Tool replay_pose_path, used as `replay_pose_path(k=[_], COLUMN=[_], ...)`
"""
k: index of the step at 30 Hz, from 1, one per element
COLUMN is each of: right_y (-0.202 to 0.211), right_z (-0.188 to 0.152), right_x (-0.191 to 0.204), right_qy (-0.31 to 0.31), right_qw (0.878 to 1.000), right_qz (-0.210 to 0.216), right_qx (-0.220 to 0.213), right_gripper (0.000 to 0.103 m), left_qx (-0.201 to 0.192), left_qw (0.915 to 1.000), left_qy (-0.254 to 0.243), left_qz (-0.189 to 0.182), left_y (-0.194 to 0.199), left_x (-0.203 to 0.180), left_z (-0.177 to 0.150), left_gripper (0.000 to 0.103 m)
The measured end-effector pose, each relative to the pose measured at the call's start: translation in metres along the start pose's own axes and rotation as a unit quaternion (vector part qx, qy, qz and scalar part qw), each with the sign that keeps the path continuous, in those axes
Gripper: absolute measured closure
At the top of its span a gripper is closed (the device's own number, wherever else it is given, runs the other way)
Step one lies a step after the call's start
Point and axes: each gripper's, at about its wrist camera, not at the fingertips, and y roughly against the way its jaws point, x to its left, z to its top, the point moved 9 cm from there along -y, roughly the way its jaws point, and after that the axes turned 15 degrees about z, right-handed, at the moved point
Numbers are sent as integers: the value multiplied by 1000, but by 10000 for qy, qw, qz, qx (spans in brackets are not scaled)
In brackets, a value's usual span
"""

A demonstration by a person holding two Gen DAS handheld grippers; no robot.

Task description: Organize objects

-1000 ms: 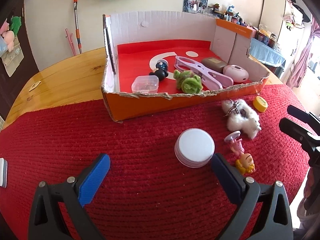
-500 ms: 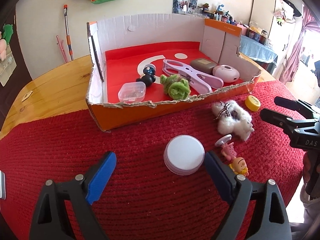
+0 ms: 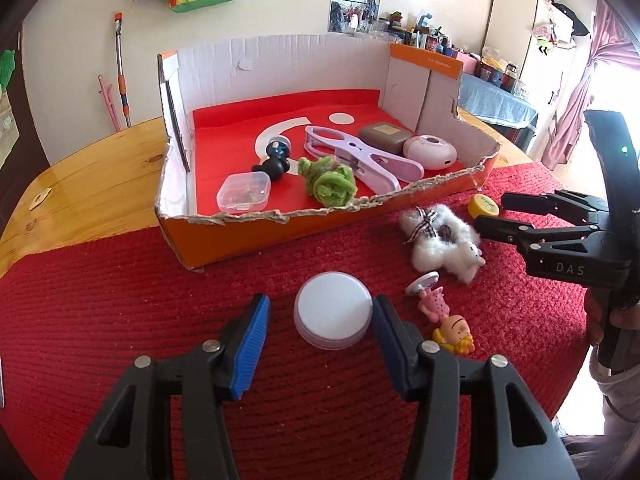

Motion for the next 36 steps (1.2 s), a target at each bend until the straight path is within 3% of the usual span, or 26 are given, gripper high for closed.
replay_pose_path(k=[4,7,10,36], right_y=[-2,-4,-6,10], right_z=[2,3,4,1], right_x=[2,6,11,34], right_qy=[10,74,125,187], right_qw=[10000,9999,9996,9991], right_qz=[51,107,263,335], right_qx=[-4,-7,-11,-152], right_gripper=[46,53,73,74], left_qx=[1,-8,-50,-388], left_qw=[10000,9999,9998,9989], left_qy=[27,61,24,135], left_qz=[-82,-161,-166,-240], left_y=[0,1,2,31], left_x=[-1,-2,-3,0], left_z=[1,2,2,13], left_gripper=[60,61,61,61])
